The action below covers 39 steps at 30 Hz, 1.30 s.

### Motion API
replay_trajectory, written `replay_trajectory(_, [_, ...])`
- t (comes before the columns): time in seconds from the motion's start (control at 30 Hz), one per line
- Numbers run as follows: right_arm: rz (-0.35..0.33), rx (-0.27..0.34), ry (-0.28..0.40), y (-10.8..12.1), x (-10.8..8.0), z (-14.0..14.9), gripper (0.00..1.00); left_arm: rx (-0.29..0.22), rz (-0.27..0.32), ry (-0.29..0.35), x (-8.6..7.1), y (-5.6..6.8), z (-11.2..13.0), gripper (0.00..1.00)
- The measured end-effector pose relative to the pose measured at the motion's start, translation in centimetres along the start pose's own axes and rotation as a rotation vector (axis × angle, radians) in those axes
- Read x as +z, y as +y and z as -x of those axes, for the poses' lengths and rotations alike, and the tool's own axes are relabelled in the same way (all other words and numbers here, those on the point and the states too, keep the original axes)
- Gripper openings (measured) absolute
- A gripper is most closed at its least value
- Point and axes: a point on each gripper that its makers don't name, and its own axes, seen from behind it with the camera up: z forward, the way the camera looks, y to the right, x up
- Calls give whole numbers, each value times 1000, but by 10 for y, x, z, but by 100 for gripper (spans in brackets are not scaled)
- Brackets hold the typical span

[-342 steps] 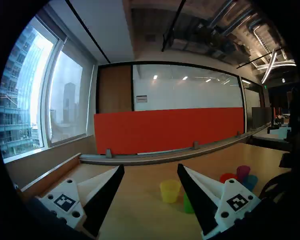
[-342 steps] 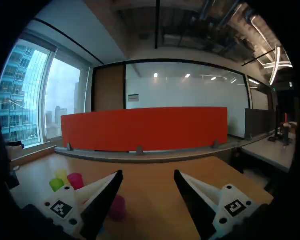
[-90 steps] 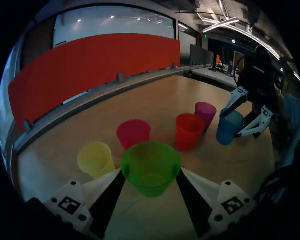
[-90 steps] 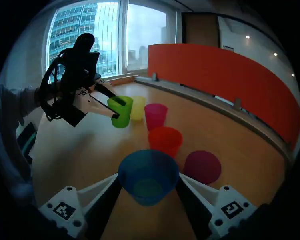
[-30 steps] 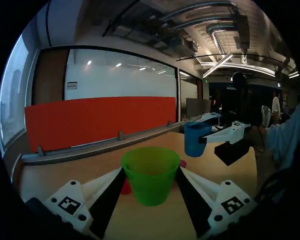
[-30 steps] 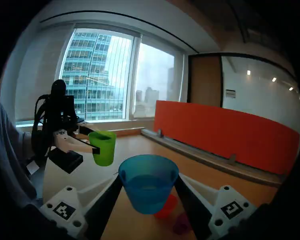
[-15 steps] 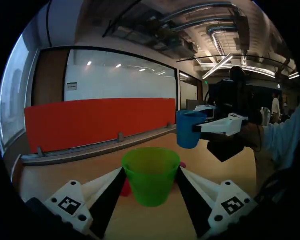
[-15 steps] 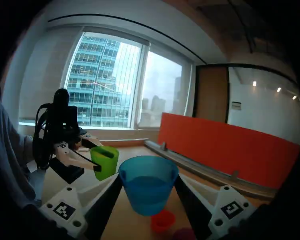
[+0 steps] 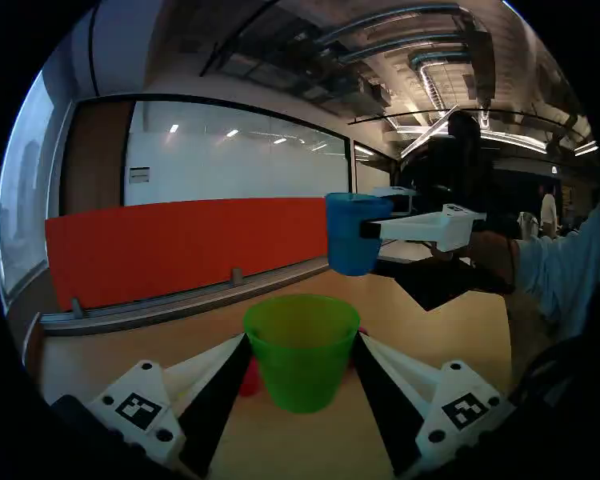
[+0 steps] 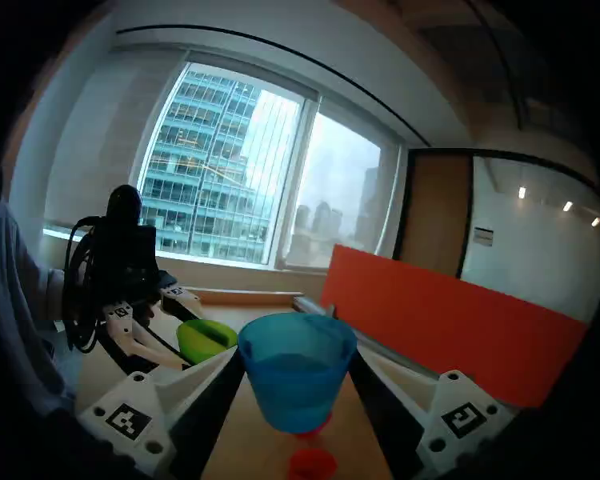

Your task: Pour water

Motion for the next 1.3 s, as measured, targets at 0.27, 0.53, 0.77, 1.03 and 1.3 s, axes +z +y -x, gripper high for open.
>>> replay_trajectory(0.27, [0, -61, 4, 4, 8, -12, 90, 3, 11, 2, 3, 3, -2, 85])
replay_trajectory(0.53, [-1, -155, 12, 4, 17, -28, 90, 1, 19, 8, 7, 6, -3, 85])
replay_trajectory(0.77, [-2, -247, 14, 2, 26, -41, 90, 1, 25, 13, 8, 9, -5, 85])
replay_trajectory(1.03, [14, -362, 21, 3, 33, -58, 90, 7, 30, 18, 8, 12, -10, 85])
replay_trajectory(1.3, [37, -490, 20, 8, 37, -70, 90, 4, 33, 24, 9, 14, -12, 85])
